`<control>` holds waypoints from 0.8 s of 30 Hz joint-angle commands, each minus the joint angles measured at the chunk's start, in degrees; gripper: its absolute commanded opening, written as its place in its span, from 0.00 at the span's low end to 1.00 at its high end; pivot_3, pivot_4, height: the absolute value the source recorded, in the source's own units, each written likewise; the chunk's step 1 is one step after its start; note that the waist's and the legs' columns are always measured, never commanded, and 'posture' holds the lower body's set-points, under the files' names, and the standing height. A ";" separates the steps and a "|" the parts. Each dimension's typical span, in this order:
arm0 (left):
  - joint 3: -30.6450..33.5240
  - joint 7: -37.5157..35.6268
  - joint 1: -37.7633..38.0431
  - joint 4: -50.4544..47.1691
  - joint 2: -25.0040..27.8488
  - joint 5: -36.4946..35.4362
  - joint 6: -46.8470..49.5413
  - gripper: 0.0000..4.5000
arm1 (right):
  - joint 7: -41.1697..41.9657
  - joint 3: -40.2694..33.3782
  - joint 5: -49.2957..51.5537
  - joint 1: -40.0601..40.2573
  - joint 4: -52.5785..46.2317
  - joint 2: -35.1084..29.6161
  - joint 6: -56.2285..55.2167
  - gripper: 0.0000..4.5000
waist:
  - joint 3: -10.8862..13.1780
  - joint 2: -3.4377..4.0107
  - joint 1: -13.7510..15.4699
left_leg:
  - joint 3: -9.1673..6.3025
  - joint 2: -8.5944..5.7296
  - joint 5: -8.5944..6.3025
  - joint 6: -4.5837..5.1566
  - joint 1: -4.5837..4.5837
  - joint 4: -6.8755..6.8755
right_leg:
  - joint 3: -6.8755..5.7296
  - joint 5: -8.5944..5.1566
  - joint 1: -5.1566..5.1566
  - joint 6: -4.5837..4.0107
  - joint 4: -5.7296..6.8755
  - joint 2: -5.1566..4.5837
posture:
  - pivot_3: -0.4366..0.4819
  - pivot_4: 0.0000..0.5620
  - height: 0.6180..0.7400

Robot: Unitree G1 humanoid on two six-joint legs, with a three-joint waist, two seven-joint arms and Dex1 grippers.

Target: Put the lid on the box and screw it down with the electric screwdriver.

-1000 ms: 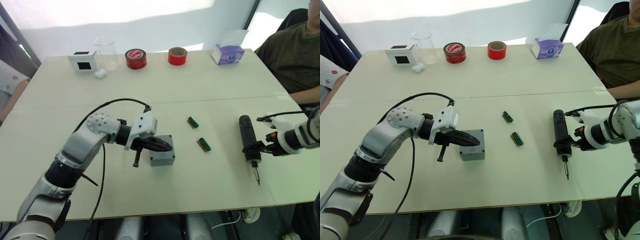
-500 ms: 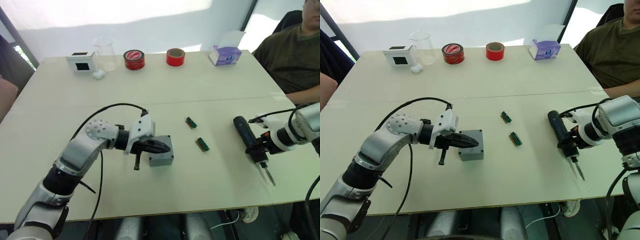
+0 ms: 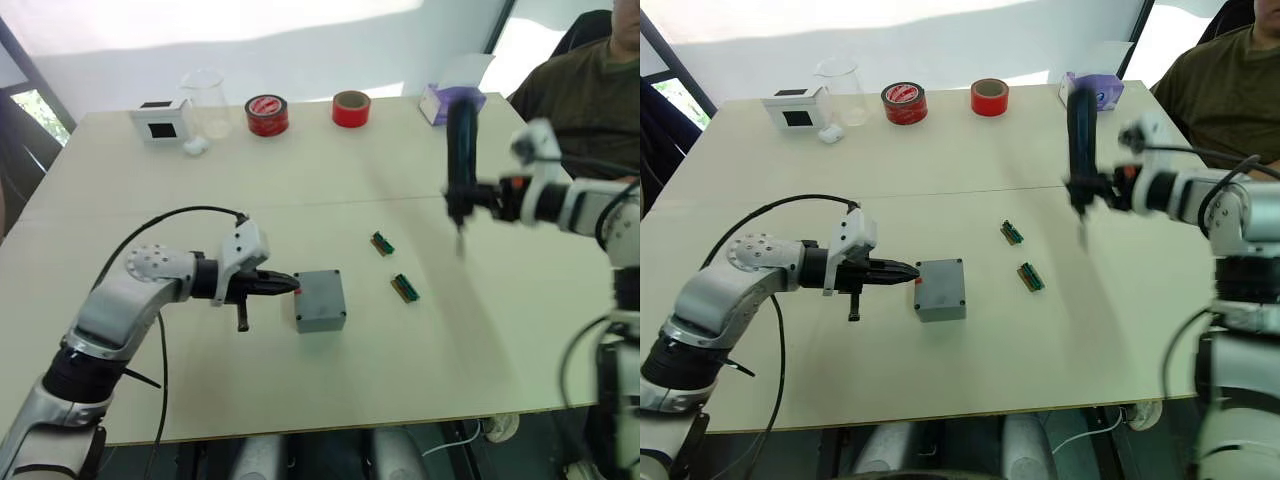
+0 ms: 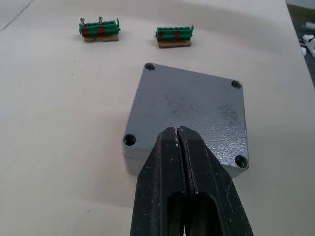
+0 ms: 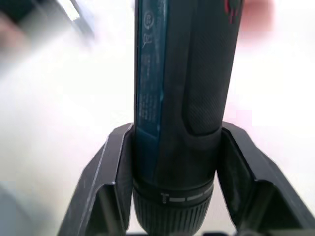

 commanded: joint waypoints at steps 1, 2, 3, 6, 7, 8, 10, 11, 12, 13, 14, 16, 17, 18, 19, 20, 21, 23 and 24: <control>1.35 -0.15 -2.17 -0.19 -0.13 -1.33 0.01 0.00 | -8.32 -3.63 5.30 6.08 -16.32 7.82 -2.65 0.40 | -0.08 -0.14 1.01 | 0.00 -0.03 0.00 0.00 0.00 0.04 | 0.00 0.00 0.05 -0.01 0.00 -0.02 | 0.48 0.27 1.00; 1.08 -0.12 -2.78 0.32 -0.51 -1.25 -0.21 0.00 | -10.33 -3.20 7.02 7.39 -19.38 10.81 -3.10 0.40 | -0.11 -0.20 1.15 | -0.05 -0.05 0.00 0.01 0.00 0.20 | -0.02 0.01 0.13 -0.02 -0.01 -0.03 | 0.48 0.27 1.00; 0.90 -0.22 -3.16 0.76 -0.66 -1.20 -0.43 0.00 | -11.96 -2.94 8.16 8.11 -21.21 12.78 -3.45 0.40 | -0.10 -0.18 1.09 | -0.05 -0.15 -0.04 0.07 0.00 0.26 | -0.01 0.02 0.18 -0.03 -0.07 -0.12 | 0.48 0.27 1.00; -0.32 -0.78 -3.99 1.76 -1.06 -0.49 -1.26 0.00 | -13.07 0.94 9.74 12.18 -25.76 15.69 -3.30 0.40 | -0.08 -0.14 0.99 | -0.01 -0.36 -0.19 0.37 0.00 0.28 | 0.08 0.16 0.15 0.04 -0.03 -0.25 | 0.48 0.27 1.00; -0.66 -0.94 -4.29 2.02 -1.38 -0.56 -1.19 0.00 | -13.02 3.46 8.43 14.19 -27.39 16.05 -4.32 0.40 | -0.08 -0.14 0.90 | -0.03 -0.36 -0.18 0.37 0.00 0.28 | 0.07 0.16 0.13 0.04 -0.02 -0.24 | 0.48 0.27 1.00; -1.26 -1.03 -4.67 2.40 -1.86 -0.36 -1.38 0.00 | -13.40 4.97 8.47 15.78 -28.31 16.84 -4.63 0.40 | -0.08 -0.14 0.84 | -0.03 -0.35 -0.18 0.36 0.01 0.27 | 0.08 0.15 0.11 0.04 -0.01 -0.22 | 0.48 0.27 1.00; -2.83 -0.53 -5.38 3.35 -3.83 0.27 -1.90 0.00 | -14.11 6.38 8.77 17.90 -28.96 17.72 -5.24 0.40 | -0.09 -0.14 0.70 | -0.03 -0.26 -0.14 0.29 0.01 0.25 | 0.07 0.14 0.10 0.04 -0.02 -0.12 | 0.48 0.27 1.00; -3.59 -0.50 -5.48 3.78 -4.46 0.78 -2.37 0.00 | -14.11 6.69 8.67 18.41 -29.09 17.72 -5.82 0.40 | -0.08 -0.14 0.67 | -0.02 -0.25 -0.12 0.27 0.01 0.24 | 0.07 0.14 0.10 0.04 -0.02 -0.10 | 0.48 0.27 1.00; -4.35 -0.64 -5.54 4.32 -4.93 1.47 -2.98 0.00 | -14.33 7.02 8.42 18.61 -29.07 17.65 -6.39 0.40 | -0.08 -0.14 0.57 | -0.01 -0.25 -0.13 0.28 0.01 0.25 | 0.07 0.14 0.10 0.04 -0.02 -0.09 | 0.48 0.27 1.00; -4.79 -0.86 -5.61 4.77 -5.15 1.99 -3.44 0.00 | -14.54 7.31 8.28 18.62 -28.98 17.56 -6.84 0.40 | -0.08 -0.14 0.49 | 0.01 -0.24 -0.13 0.29 0.01 0.25 | 0.08 0.14 0.10 0.04 -0.02 -0.09 | 0.48 0.27 1.00; -5.67 -0.93 -5.52 5.40 -5.55 2.77 -4.16 0.00 | -14.63 7.81 8.11 18.80 -28.92 17.61 -7.23 0.40 | -0.08 -0.14 0.40 | 0.02 -0.24 -0.14 0.31 0.01 0.25 | 0.08 0.14 0.10 0.04 -0.02 -0.09 | 0.48 0.27 1.00; -7.67 -0.22 -5.22 6.93 -6.60 4.93 -5.61 0.00 | -14.14 9.47 7.22 19.74 -29.06 17.32 -8.23 0.40 | -0.09 -0.14 0.39 | 0.01 -0.22 -0.16 0.34 0.03 0.25 | 0.08 0.14 0.10 0.04 -0.02 -0.07 | 0.48 0.27 1.00; -8.50 0.32 -5.13 7.67 -7.05 6.17 -6.62 0.00 | -13.68 10.40 6.57 20.19 -29.15 16.98 -8.84 0.40 | -0.09 -0.14 0.41 | 0.01 -0.21 -0.16 0.34 0.05 0.25 | 0.08 0.14 0.10 0.04 -0.02 -0.06 | 0.48 0.27 1.00; -9.14 0.80 -4.96 8.12 -7.57 7.12 -7.26 0.00 | -13.44 11.38 5.57 20.49 -29.02 16.74 -9.70 0.40 | -0.09 -0.14 0.43 | 0.02 -0.20 -0.16 0.34 0.05 0.24 | 0.08 0.14 0.10 0.04 -0.02 -0.06 | 0.48 0.27 1.00; -9.65 1.01 -4.71 8.32 -7.88 7.80 -7.78 0.00 | -13.39 12.13 4.77 20.62 -28.79 16.68 -10.50 0.40 | -0.09 -0.14 0.45 | 0.02 -0.20 -0.16 0.35 0.05 0.24 | 0.08 0.14 0.10 0.04 -0.02 -0.06 | 0.48 0.27 1.00; -10.12 1.12 -4.52 8.50 -8.11 8.41 -8.21 0.00 | -13.37 12.72 4.07 20.62 -28.44 16.68 -11.32 0.40 | -0.09 -0.14 0.45 | 0.02 -0.20 -0.16 0.35 0.05 0.25 | 0.08 0.14 0.11 0.04 -0.02 -0.06 | 0.48 0.27 1.00; -10.54 1.23 -4.30 8.65 -8.24 9.00 -8.58 0.00 | -13.41 13.19 3.53 20.61 -28.12 16.79 -11.99 0.40 | -0.09 -0.14 0.44 | 0.02 -0.20 -0.16 0.35 0.05 0.25 | 0.08 0.14 0.11 0.04 -0.03 -0.06 | 0.48 0.27 1.00; -11.07 1.21 -3.85 8.78 -8.25 9.78 -9.15 0.00 | -13.52 14.08 2.54 20.63 -27.55 17.12 -13.17 0.40 | -0.09 -0.14 0.52 | 0.01 -0.20 -0.16 0.35 0.05 0.25 | 0.08 0.14 0.11 0.04 -0.03 -0.06 | 0.48 0.27 1.00; -11.08 1.18 -3.68 8.83 -8.34 9.91 -9.29 0.00 | -13.57 14.61 1.89 20.72 -27.27 17.35 -13.86 0.40 | -0.09 -0.14 0.55 | 0.01 -0.20 -0.16 0.35 0.06 0.25 | 0.08 0.14 0.12 0.04 -0.03 -0.06 | 0.48 0.27 1.00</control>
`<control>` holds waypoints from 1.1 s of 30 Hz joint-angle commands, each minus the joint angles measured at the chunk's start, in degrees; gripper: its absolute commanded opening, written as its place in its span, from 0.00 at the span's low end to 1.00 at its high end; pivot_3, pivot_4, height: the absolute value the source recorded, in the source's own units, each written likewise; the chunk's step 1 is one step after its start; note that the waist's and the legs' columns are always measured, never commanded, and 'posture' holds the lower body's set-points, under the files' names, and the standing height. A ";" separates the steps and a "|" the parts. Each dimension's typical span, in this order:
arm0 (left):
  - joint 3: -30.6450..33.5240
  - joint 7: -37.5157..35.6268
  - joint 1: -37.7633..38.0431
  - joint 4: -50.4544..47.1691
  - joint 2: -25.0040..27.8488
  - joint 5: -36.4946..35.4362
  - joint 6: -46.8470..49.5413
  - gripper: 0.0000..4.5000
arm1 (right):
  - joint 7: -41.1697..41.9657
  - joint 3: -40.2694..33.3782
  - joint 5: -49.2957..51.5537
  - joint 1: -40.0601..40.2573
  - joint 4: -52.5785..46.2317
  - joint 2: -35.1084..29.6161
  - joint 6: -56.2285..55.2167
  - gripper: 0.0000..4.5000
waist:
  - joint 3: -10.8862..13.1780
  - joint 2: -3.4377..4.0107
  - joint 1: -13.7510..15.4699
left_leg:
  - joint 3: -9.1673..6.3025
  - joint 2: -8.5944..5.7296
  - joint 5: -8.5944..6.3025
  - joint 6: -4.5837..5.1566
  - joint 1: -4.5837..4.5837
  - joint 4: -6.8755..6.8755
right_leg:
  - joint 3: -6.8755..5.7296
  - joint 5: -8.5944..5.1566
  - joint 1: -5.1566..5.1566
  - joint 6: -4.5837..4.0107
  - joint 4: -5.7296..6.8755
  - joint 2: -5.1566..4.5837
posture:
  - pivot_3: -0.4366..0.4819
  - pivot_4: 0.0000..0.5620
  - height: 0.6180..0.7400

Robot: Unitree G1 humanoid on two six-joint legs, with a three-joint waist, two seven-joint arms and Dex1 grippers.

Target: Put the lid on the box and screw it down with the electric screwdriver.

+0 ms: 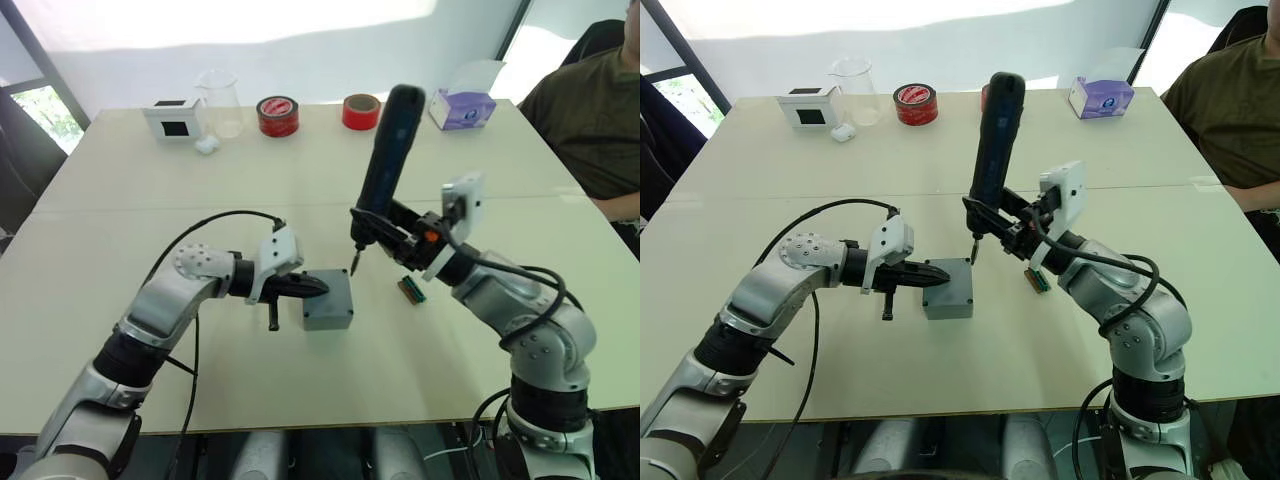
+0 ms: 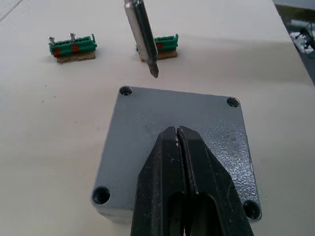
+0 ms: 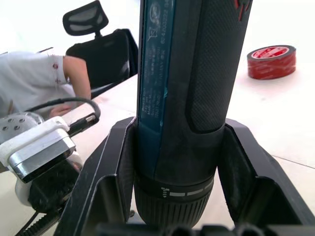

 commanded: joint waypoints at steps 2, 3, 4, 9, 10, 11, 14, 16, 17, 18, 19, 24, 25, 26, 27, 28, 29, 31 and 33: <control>-1.32 0.33 1.12 0.63 -0.19 1.79 -0.36 0.00 | 0.34 0.98 -2.09 -0.94 -0.90 0.92 -5.33 0.40 | 0.00 0.00 0.04 | 0.00 0.00 0.00 0.00 0.02 0.00 | 0.00 0.00 0.02 0.00 0.00 0.00 | 0.48 0.27 1.00; -1.08 0.36 1.24 0.75 -0.17 1.75 -0.35 0.00 | 0.30 1.67 -3.05 -0.64 -0.41 1.25 -6.32 0.40 | 0.00 0.00 0.05 | 0.00 0.00 0.00 0.00 0.02 0.00 | 0.00 0.00 0.03 0.00 0.00 0.00 | 0.48 0.27 1.00; -0.83 0.37 1.40 0.80 -0.08 1.71 -0.31 0.00 | 0.32 2.30 -3.98 -0.36 0.08 1.53 -7.29 0.40 | -0.01 0.00 0.05 | 0.00 0.00 0.00 0.00 0.03 0.00 | 0.00 0.00 0.03 0.00 0.00 0.00 | 0.48 0.27 1.00; -0.38 0.19 1.77 0.67 0.34 1.63 -0.21 0.00 | 0.76 3.50 -6.64 0.41 2.00 2.04 -10.45 0.40 | -0.01 0.00 0.05 | 0.00 0.00 0.00 0.00 0.05 0.00 | 0.00 0.00 0.04 0.00 0.00 0.00 | 0.48 0.27 1.00; -0.36 0.20 1.76 0.66 0.33 1.62 -0.15 0.00 | 0.97 3.74 -7.05 0.57 2.31 1.98 -10.83 0.40 | -0.01 0.00 0.04 | 0.00 0.00 0.00 0.00 0.05 0.00 | 0.00 0.00 0.04 0.00 0.00 0.00 | 0.48 0.27 1.00; -0.33 0.21 1.78 0.62 0.34 1.61 -0.10 0.00 | 1.34 4.15 -7.65 0.79 2.52 1.70 -11.27 0.40 | -0.01 0.00 -0.02 | 0.01 0.00 0.00 0.00 0.05 0.00 | 0.00 0.00 0.04 0.00 0.00 0.00 | 0.48 0.27 1.00; -0.21 0.24 1.89 0.37 0.34 1.56 0.11 0.00 | 1.97 4.75 -8.76 1.38 2.91 1.44 -12.27 0.40 | -0.01 0.00 -0.03 | 0.00 0.00 0.00 0.00 0.09 0.00 | 0.00 0.00 0.07 0.00 0.00 0.01 | 0.48 0.27 1.00; -0.16 0.26 2.00 0.19 0.40 1.52 0.24 0.00 | 2.42 5.22 -9.68 1.87 3.05 1.19 -13.03 0.40 | -0.01 0.00 -0.02 | 0.00 0.01 0.00 0.00 0.12 0.00 | 0.00 0.00 0.11 0.00 0.00 0.01 | 0.48 0.27 1.00; -0.13 0.27 2.06 0.12 0.42 1.50 0.29 0.00 | 2.60 5.40 -10.02 2.07 3.10 1.15 -13.32 0.40 | -0.01 0.00 -0.02 | 0.01 0.01 0.00 0.00 0.14 0.00 | 0.00 0.00 0.14 0.00 0.00 0.01 | 0.48 0.27 1.00; -0.12 0.29 2.11 -0.02 0.42 1.43 0.44 0.00 | 2.66 5.53 -10.38 2.30 3.23 1.21 -13.71 0.40 | -0.01 0.00 -0.01 | 0.01 0.01 -0.01 0.01 0.18 0.00 | 0.00 0.00 0.18 0.00 -0.01 0.01 | 0.48 0.27 1.00; -0.11 0.29 2.16 -0.15 0.40 1.34 0.59 0.00 | 2.77 5.85 -10.78 2.61 3.38 1.35 -14.10 0.40 | -0.01 0.00 -0.01 | 0.01 0.01 -0.01 0.02 0.26 -0.01 | 0.00 -0.01 0.26 0.00 -0.01 0.01 | 0.48 0.27 1.00; -0.09 0.40 2.39 -0.70 0.28 1.01 1.27 0.00 | 4.57 9.79 -13.02 6.84 3.10 0.25 -14.47 0.40 | -0.06 0.01 0.07 | -0.01 0.02 -0.02 0.04 0.40 -0.03 | 0.00 -0.01 0.41 -0.01 -0.05 0.01 | 0.48 0.27 1.00; -0.07 0.41 2.45 -0.78 0.29 0.96 1.39 0.00 | 5.24 11.59 -14.82 7.99 3.20 -1.07 -14.62 0.40 | -0.07 0.03 0.07 | -0.01 0.02 -0.03 0.04 0.44 -0.03 | 0.00 -0.02 0.46 -0.01 -0.06 0.02 | 0.48 0.27 1.00; -0.05 0.37 2.55 -0.83 0.32 0.91 1.51 0.00 | 5.59 13.91 -17.45 8.87 3.62 -2.89 -14.56 0.40 | -0.10 0.03 0.02 | -0.01 0.02 -0.04 0.07 0.51 -0.03 | -0.01 -0.02 0.54 -0.01 -0.08 0.02 | 0.48 0.27 1.00; -0.04 0.30 2.66 -0.84 0.37 0.91 1.56 0.00 | 5.57 15.71 -19.73 9.50 4.27 -4.22 -14.64 0.40 | -0.12 0.02 -0.05 | 0.00 0.02 -0.08 0.12 0.74 -0.08 | -0.01 -0.05 0.76 -0.01 -0.15 0.02 | 0.48 0.27 1.00; -0.04 0.20 2.74 -0.80 0.43 0.91 1.60 0.00 | 4.96 16.52 -20.68 9.80 4.96 -4.70 -13.91 0.40 | -0.22 -0.06 -0.14 | 0.01 0.02 -0.11 0.17 0.99 -0.13 | -0.01 -0.09 0.97 -0.05 -0.18 0.02 | 0.48 0.27 1.00; -0.01 0.17 2.83 -0.77 0.44 0.92 1.62 0.00 | 4.10 16.82 -21.23 10.01 5.66 -4.74 -13.20 0.40 | -0.37 -0.14 -0.18 | 0.02 0.03 -0.18 0.25 1.35 -0.19 | -0.01 -0.20 1.32 -0.04 -0.21 0.02 | 0.48 0.27 1.00; 0.04 0.16 2.98 -0.55 0.39 1.01 1.58 0.00 | 3.60 16.29 -20.36 10.36 6.36 -3.91 -12.29 0.40 | -0.70 -0.33 -0.09 | -0.02 0.08 -0.24 0.29 1.71 -0.28 | -0.05 -0.35 1.68 -0.08 -0.23 0.02 | 0.48 0.27 1.00; 0.07 0.14 3.05 -0.33 0.31 1.14 1.52 0.00 | 3.37 15.40 -18.66 10.68 6.76 -2.83 -11.11 0.40 | -0.76 -0.39 0.04 | -0.04 0.09 -0.25 0.29 2.00 -0.35 | -0.05 -0.38 1.81 -0.12 -0.31 0.01 | 0.48 0.27 1.00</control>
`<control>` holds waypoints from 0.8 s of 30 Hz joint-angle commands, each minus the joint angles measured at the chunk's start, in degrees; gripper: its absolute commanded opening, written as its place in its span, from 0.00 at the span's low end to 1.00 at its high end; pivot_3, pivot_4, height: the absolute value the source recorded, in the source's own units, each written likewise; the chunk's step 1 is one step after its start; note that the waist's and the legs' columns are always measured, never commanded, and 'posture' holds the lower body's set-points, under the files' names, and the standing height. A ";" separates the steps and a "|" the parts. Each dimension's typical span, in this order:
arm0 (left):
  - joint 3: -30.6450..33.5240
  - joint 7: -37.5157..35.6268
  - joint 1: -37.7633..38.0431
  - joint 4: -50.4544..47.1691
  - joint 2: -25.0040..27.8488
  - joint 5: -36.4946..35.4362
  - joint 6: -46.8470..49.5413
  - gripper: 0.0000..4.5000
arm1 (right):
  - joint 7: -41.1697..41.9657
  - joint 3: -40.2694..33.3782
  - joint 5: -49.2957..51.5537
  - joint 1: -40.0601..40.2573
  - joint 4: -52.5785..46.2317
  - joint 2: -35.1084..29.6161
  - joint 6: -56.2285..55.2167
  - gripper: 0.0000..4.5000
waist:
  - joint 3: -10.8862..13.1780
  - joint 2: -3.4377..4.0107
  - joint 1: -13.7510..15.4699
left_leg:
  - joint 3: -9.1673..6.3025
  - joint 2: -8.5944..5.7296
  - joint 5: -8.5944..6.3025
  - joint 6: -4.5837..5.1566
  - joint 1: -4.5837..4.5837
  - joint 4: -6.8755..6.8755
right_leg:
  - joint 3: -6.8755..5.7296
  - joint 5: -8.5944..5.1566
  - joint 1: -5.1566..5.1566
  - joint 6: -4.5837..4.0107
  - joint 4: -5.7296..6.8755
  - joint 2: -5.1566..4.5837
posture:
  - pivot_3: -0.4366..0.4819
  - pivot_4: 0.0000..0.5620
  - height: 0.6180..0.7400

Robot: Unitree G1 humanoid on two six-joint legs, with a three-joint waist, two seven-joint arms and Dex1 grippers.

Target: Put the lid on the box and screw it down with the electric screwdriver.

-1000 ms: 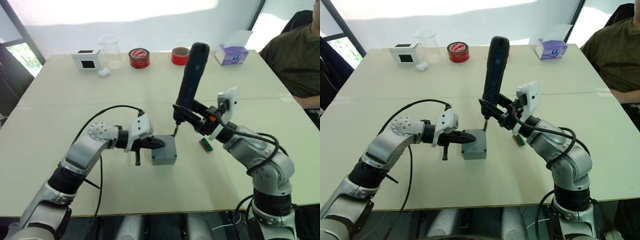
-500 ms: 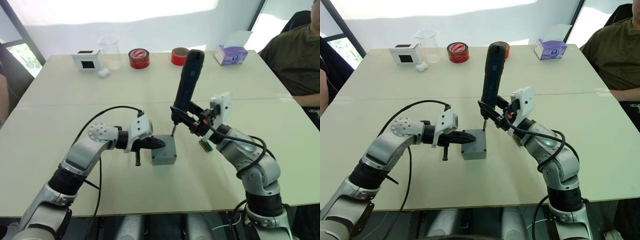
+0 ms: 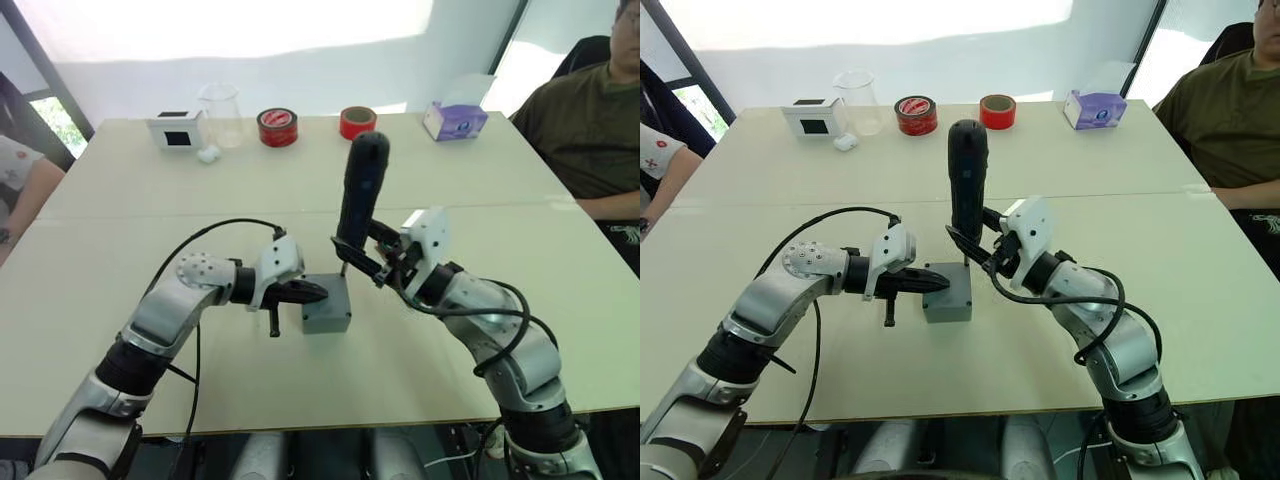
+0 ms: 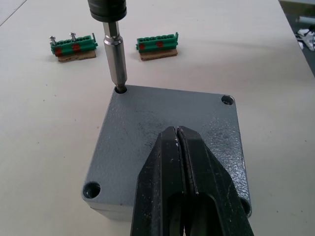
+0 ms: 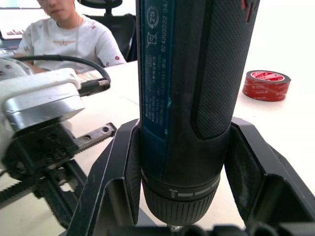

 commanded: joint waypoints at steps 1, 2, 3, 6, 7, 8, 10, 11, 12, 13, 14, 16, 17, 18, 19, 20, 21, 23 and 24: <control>-0.30 -0.22 0.49 0.19 0.58 0.67 0.20 0.00 | -0.40 2.14 -0.06 3.64 5.85 0.46 6.51 0.40 | -0.15 -0.11 0.08 | 0.01 0.00 -0.01 0.00 0.20 -0.09 | 0.00 -0.07 0.12 -0.12 -0.09 -0.02 | 0.48 0.27 1.00; -0.29 -0.22 0.49 0.26 0.53 0.70 0.21 0.00 | -0.38 2.38 -0.42 3.65 6.20 0.32 6.95 0.40 | -0.38 -0.15 0.09 | 0.01 -0.01 -0.01 -0.01 0.31 -0.21 | 0.00 -0.07 0.21 -0.13 -0.17 -0.04 | 0.48 0.27 1.00; -0.31 -0.21 0.56 0.29 0.49 0.73 0.19 0.00 | -0.12 2.55 -0.39 3.75 6.59 0.30 7.37 0.40 | -0.54 -0.18 0.09 | 0.01 -0.02 -0.01 -0.01 0.33 -0.31 | 0.00 -0.07 0.21 -0.13 -0.26 -0.06 | 0.48 0.27 1.00; -0.33 -0.07 0.96 0.07 0.46 0.83 0.30 0.00 | -0.61 1.42 0.30 3.76 7.93 0.92 8.79 0.40 | -1.09 -0.23 0.07 | 0.02 -0.04 0.00 -0.02 0.40 -0.58 | 0.00 -0.05 0.21 -0.12 -0.42 -0.09 | 0.48 0.27 1.00; -0.30 -0.02 1.09 -0.12 0.45 0.81 0.44 0.00 | -0.76 1.30 0.18 3.97 8.03 0.77 9.10 0.40 | -1.25 -0.20 0.06 | 0.02 -0.04 0.00 -0.02 0.41 -0.63 | 0.00 -0.05 0.22 -0.12 -0.44 -0.09 | 0.48 0.27 1.00; -0.28 0.01 1.17 -0.27 0.42 0.81 0.55 0.00 | -0.60 1.57 -0.19 4.23 7.98 0.38 8.98 0.40 | -1.40 -0.18 0.05 | 0.02 -0.04 0.00 -0.02 0.41 -0.65 | 0.00 -0.05 0.22 -0.12 -0.48 -0.09 | 0.48 0.27 1.00; -0.26 0.11 1.33 -0.63 0.36 0.77 0.84 0.00 | -0.49 1.95 -0.13 4.86 7.59 -0.03 9.41 0.40 | -1.57 -0.21 0.09 | 0.02 -0.04 0.00 -0.02 0.42 -0.68 | 0.01 -0.06 0.23 -0.14 -0.51 -0.09 | 0.48 0.27 1.00; -0.27 0.17 1.41 -0.80 0.33 0.75 1.00 0.00 | -0.37 2.33 -0.28 5.15 7.47 -0.20 9.40 0.40 | -1.67 -0.22 0.12 | 0.01 -0.03 0.00 -0.02 0.42 -0.68 | 0.01 -0.06 0.23 -0.14 -0.53 -0.09 | 0.48 0.27 1.00; -0.26 0.21 1.48 -0.96 0.31 0.70 1.15 0.00 | -0.36 2.66 -0.46 5.34 7.40 -0.29 9.45 0.40 | -1.78 -0.24 0.18 | 0.01 -0.03 0.00 -0.02 0.43 -0.69 | 0.00 -0.07 0.23 -0.15 -0.54 -0.10 | 0.48 0.27 1.00; -0.26 0.23 1.53 -1.04 0.29 0.68 1.26 0.00 | -0.40 2.93 -0.70 5.35 7.41 -0.35 9.39 0.40 | -1.86 -0.27 0.22 | 0.01 -0.03 -0.01 -0.02 0.43 -0.69 | 0.00 -0.07 0.24 -0.15 -0.56 -0.11 | 0.48 0.27 1.00; -0.29 0.24 1.57 -1.09 0.29 0.69 1.32 0.00 | -0.48 3.06 -0.74 5.27 7.44 -0.26 9.43 0.40 | -1.92 -0.30 0.23 | 0.01 -0.03 -0.01 -0.02 0.43 -0.69 | 0.00 -0.07 0.24 -0.15 -0.58 -0.12 | 0.48 0.27 1.00; -0.30 0.23 1.65 -1.17 0.32 0.70 1.37 0.00 | -0.63 3.12 -0.70 5.17 7.44 -0.13 9.54 0.40 | -1.97 -0.29 0.24 | 0.01 -0.03 -0.01 -0.02 0.43 -0.71 | 0.00 -0.08 0.24 -0.16 -0.59 -0.14 | 0.48 0.27 1.00; -0.30 0.20 1.69 -1.21 0.35 0.67 1.44 0.00 | -0.72 3.19 -0.67 5.05 7.55 -0.03 9.69 0.40 | -1.99 -0.26 0.24 | 0.01 -0.03 -0.01 -0.02 0.43 -0.73 | 0.00 -0.08 0.24 -0.17 -0.61 -0.16 | 0.48 0.27 1.00; -0.29 0.19 1.72 -1.24 0.37 0.65 1.49 0.00 | -0.78 3.25 -0.67 4.96 7.63 0.01 9.79 0.40 | -2.01 -0.25 0.24 | 0.01 -0.03 -0.01 -0.02 0.43 -0.74 | 0.00 -0.08 0.24 -0.17 -0.62 -0.17 | 0.48 0.27 1.00; -0.29 0.17 1.75 -1.26 0.38 0.64 1.56 0.00 | -0.80 3.44 -0.83 4.87 7.84 -0.07 9.92 0.40 | -2.03 -0.23 0.25 | 0.01 -0.03 -0.01 -0.02 0.43 -0.75 | 0.00 -0.08 0.24 -0.17 -0.63 -0.18 | 0.48 0.27 1.00; -0.31 0.16 1.77 -1.29 0.40 0.65 1.61 0.00 | -0.79 3.59 -0.85 4.83 7.98 -0.13 10.12 0.40 | -2.04 -0.23 0.25 | 0.01 -0.03 -0.01 -0.02 0.43 -0.76 | 0.00 -0.08 0.24 -0.17 -0.65 -0.20 | 0.48 0.27 1.00; -0.28 0.15 1.80 -1.30 0.42 0.66 1.65 0.00 | -0.72 3.77 -0.92 4.83 8.04 -0.26 10.23 0.40 | -2.05 -0.23 0.25 | 0.01 -0.03 -0.01 -0.02 0.43 -0.76 | 0.00 -0.08 0.24 -0.18 -0.66 -0.21 | 0.48 0.27 1.00; -0.26 0.14 1.84 -1.31 0.41 0.70 1.69 0.00 | -0.56 3.96 -0.96 4.82 8.09 -0.46 10.35 0.40 | -2.08 -0.23 0.27 | 0.01 -0.03 -0.02 -0.02 0.43 -0.78 | -0.01 -0.08 0.24 -0.18 -0.68 -0.23 | 0.48 0.27 1.00; -0.26 0.14 1.85 -1.30 0.39 0.72 1.70 0.00 | -0.48 4.00 -0.99 4.81 8.11 -0.52 10.36 0.40 | -2.09 -0.23 0.26 | 0.01 -0.02 -0.02 -0.02 0.43 -0.79 | -0.01 -0.09 0.24 -0.19 -0.69 -0.24 | 0.48 0.27 1.00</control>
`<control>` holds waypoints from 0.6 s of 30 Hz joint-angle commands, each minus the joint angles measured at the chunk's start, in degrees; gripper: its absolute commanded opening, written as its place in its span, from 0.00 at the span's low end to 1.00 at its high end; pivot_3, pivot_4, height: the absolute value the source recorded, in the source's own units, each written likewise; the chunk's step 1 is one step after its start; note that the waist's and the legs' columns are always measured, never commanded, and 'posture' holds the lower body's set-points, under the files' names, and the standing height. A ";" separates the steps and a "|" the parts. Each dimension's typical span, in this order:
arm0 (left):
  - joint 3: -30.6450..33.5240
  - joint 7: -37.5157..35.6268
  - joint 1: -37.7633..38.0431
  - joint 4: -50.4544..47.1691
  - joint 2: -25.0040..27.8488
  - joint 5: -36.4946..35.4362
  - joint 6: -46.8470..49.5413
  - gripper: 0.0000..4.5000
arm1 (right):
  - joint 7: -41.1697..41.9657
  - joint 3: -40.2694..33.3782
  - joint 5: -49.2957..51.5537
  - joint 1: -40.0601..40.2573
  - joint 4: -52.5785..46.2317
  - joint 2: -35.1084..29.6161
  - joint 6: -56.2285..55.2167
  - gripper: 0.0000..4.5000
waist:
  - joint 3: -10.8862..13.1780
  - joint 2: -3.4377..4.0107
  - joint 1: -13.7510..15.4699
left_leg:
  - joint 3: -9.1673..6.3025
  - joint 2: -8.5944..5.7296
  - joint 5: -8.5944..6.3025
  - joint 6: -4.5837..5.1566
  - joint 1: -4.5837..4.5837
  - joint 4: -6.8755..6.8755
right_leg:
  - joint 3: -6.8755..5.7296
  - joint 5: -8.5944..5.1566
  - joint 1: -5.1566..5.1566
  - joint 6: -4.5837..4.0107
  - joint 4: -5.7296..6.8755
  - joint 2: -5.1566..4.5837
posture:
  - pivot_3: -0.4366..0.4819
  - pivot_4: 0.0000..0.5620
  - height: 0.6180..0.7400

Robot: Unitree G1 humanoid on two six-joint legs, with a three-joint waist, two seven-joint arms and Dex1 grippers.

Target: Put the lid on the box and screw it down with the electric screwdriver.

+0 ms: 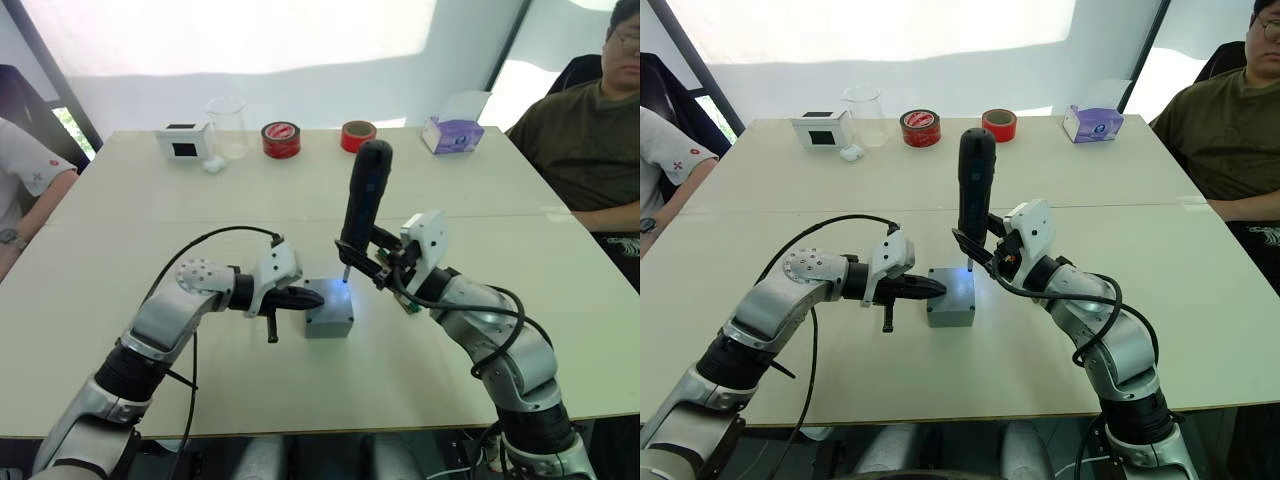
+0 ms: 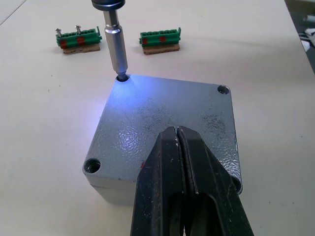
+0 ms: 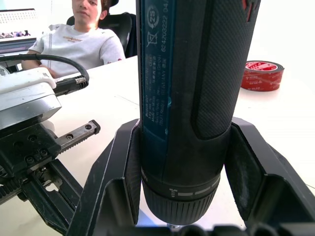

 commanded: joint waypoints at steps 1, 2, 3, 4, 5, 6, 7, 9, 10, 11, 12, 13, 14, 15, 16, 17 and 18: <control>-0.25 -0.04 0.35 -1.18 0.39 0.16 0.27 0.00 | 0.41 4.90 -2.00 4.03 6.49 -1.66 7.85 0.40 | -0.03 0.01 0.00 | 0.00 0.00 0.00 0.00 0.00 0.00 | 0.00 0.00 0.00 0.00 0.00 0.00 | 0.48 0.27 1.00; -0.27 -0.03 0.35 -1.11 0.36 0.20 0.24 0.00 | 0.52 4.93 -1.97 4.02 6.52 -1.69 7.84 0.40 | -0.04 0.02 -0.01 | 0.00 0.00 0.00 0.00 0.00 -0.01 | 0.00 0.00 0.00 0.00 -0.01 -0.02 | 0.48 0.27 1.00; -0.30 -0.03 0.31 -1.00 0.32 0.24 0.20 0.00 | 0.61 4.95 -1.95 3.97 6.59 -1.70 7.82 0.40 | -0.04 0.02 0.00 | 0.00 0.01 -0.01 0.00 0.00 -0.02 | 0.00 -0.01 0.00 -0.02 -0.02 -0.04 | 0.48 0.27 1.00; -0.33 -0.01 0.30 -0.90 0.30 0.30 0.14 0.00 | 0.71 5.03 -2.00 3.98 6.65 -1.77 7.78 0.40 | -0.05 0.01 0.00 | 0.00 0.02 -0.01 0.00 0.00 -0.03 | 0.00 -0.03 0.00 -0.06 -0.03 -0.06 | 0.48 0.27 1.00; -0.35 -0.03 0.33 -0.84 0.31 0.34 0.09 0.00 | 0.78 5.10 -2.02 4.00 6.70 -1.82 7.80 0.40 | -0.06 0.01 0.00 | -0.01 0.03 -0.01 -0.01 0.00 -0.03 | 0.01 -0.07 0.00 -0.14 -0.03 -0.08 | 0.48 0.27 1.00; -0.34 -0.03 0.37 -0.80 0.32 0.37 0.03 0.00 | 0.87 5.22 -2.07 4.06 6.67 -1.94 7.86 0.40 | -0.06 0.01 0.00 | -0.01 0.03 -0.02 -0.01 0.00 -0.04 | 0.01 -0.09 0.00 -0.16 -0.04 -0.10 | 0.48 0.27 1.00; -0.34 -0.06 0.44 -0.80 0.36 0.38 0.00 0.00 | 0.95 5.41 -2.15 4.14 6.62 -2.13 8.02 0.40 | -0.07 0.01 -0.01 | -0.01 0.03 -0.02 -0.02 0.00 -0.05 | 0.01 -0.09 0.00 -0.17 -0.05 -0.11 | 0.48 0.27 1.00; -0.37 -0.05 0.46 -0.72 0.32 0.43 -0.06 0.00 | 1.05 5.54 -2.23 4.13 6.66 -2.29 8.11 0.40 | -0.12 -0.02 -0.01 | -0.02 0.04 -0.05 -0.05 0.00 -0.06 | 0.03 -0.10 0.00 -0.18 -0.06 -0.15 | 0.48 0.27 1.00; -0.39 -0.01 0.45 -0.69 0.26 0.45 -0.07 0.00 | 1.05 5.58 -2.26 4.05 6.71 -2.32 8.14 0.40 | -0.13 -0.02 -0.01 | -0.03 0.05 -0.05 -0.05 0.00 -0.07 | 0.03 -0.10 -0.01 -0.19 -0.07 -0.16 | 0.48 0.27 1.00; -0.41 0.02 0.42 -0.66 0.19 0.46 -0.07 0.00 | 1.05 5.57 -2.25 3.96 6.79 -2.35 8.15 0.40 | -0.14 -0.04 -0.01 | -0.03 0.05 -0.06 -0.06 0.00 -0.08 | 0.02 -0.11 -0.01 -0.20 -0.08 -0.17 | 0.48 0.27 1.00; -0.44 0.05 0.42 -0.65 0.14 0.48 -0.07 0.00 | 1.05 5.62 -2.30 3.87 6.85 -2.45 8.23 0.40 | -0.15 -0.04 -0.01 | -0.03 0.06 -0.06 -0.06 0.00 -0.09 | 0.02 -0.11 -0.01 -0.20 -0.09 -0.19 | 0.48 0.27 1.00; -0.47 0.09 0.43 -0.66 0.08 0.49 -0.06 0.00 | 1.09 5.73 -2.42 3.76 6.89 -2.62 8.31 0.40 | -0.15 -0.04 -0.01 | -0.04 0.06 -0.07 -0.07 0.00 -0.09 | 0.02 -0.11 -0.01 -0.21 -0.10 -0.21 | 0.48 0.27 1.00; -0.50 0.14 0.46 -0.68 0.02 0.51 -0.06 0.00 | 1.10 5.84 -2.57 3.62 6.96 -2.77 8.39 0.40 | -0.15 -0.04 -0.01 | -0.03 0.06 -0.07 -0.07 0.00 -0.10 | 0.02 -0.11 -0.01 -0.21 -0.10 -0.22 | 0.48 0.27 1.00; -0.51 0.20 0.53 -0.75 -0.02 0.51 -0.06 0.00 | 0.98 5.88 -2.63 3.50 7.01 -2.81 8.51 0.40 | -0.15 -0.04 0.00 | -0.04 0.06 -0.07 -0.07 0.00 -0.11 | 0.02 -0.12 -0.01 -0.21 -0.12 -0.24 | 0.48 0.27 1.00; -0.52 0.25 0.55 -0.76 -0.07 0.52 -0.04 0.00 | 0.90 5.88 -2.62 3.39 7.08 -2.83 8.58 0.40 | -0.15 -0.04 0.00 | -0.03 0.06 -0.07 -0.07 0.00 -0.12 | 0.01 -0.12 -0.01 -0.22 -0.12 -0.26 | 0.48 0.27 1.00; -0.51 0.29 0.57 -0.77 -0.10 0.52 -0.04 0.00 | 0.76 5.91 -2.63 3.27 7.19 -2.86 8.74 0.40 | -0.15 -0.04 0.01 | -0.04 0.06 -0.07 -0.07 0.00 -0.13 | 0.01 -0.12 -0.01 -0.22 -0.13 -0.27 | 0.48 0.27 1.00; -0.51 0.31 0.58 -0.78 -0.12 0.51 -0.05 0.00 | 0.67 5.94 -2.63 3.19 7.25 -2.88 8.86 0.40 | -0.15 -0.04 0.01 | -0.04 0.06 -0.07 -0.08 0.00 -0.15 | 0.01 -0.12 -0.01 -0.22 -0.15 -0.28 | 0.48 0.27 1.00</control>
